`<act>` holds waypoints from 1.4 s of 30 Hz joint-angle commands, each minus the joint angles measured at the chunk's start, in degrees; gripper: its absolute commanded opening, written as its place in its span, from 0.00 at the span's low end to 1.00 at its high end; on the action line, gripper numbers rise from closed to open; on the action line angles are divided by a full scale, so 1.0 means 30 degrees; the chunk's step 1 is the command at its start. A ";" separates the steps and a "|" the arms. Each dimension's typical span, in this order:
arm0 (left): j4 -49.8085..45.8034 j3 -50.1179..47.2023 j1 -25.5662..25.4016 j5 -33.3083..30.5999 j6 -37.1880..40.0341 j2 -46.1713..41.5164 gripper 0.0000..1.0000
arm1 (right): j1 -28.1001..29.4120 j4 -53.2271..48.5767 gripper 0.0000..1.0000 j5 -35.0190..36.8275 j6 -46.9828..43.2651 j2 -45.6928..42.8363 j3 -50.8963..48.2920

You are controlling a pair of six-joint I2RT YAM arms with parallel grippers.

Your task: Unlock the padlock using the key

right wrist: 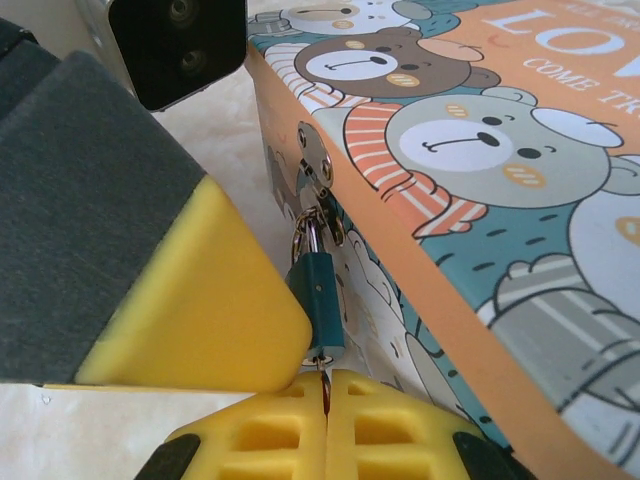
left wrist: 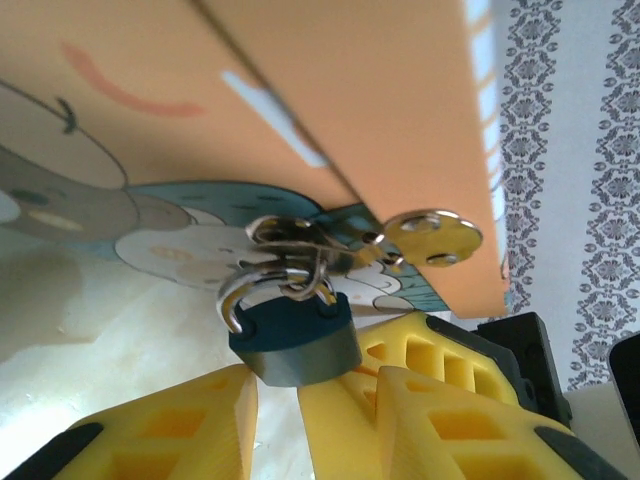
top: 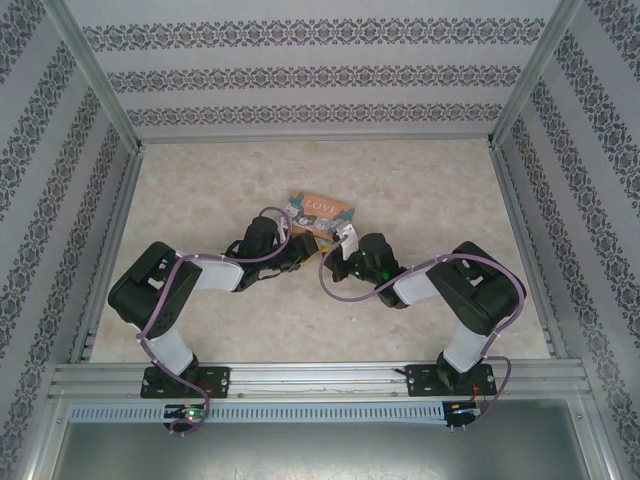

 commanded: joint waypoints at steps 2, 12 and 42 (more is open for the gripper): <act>0.0852 -0.0163 -0.0364 0.0685 -0.0021 0.0621 0.38 | 0.0186 0.1553 0.00 0.0078 0.0416 -0.0056 -0.0483; -0.0206 -0.0168 -0.0263 -0.0003 0.0891 0.0067 0.52 | 0.0051 0.1641 0.00 0.0199 0.0892 0.0381 -0.1707; 0.1123 -0.5524 0.0792 -0.3551 0.0888 -0.7774 0.57 | -0.0396 -0.5274 0.00 -0.2553 0.4778 -0.3192 -0.1237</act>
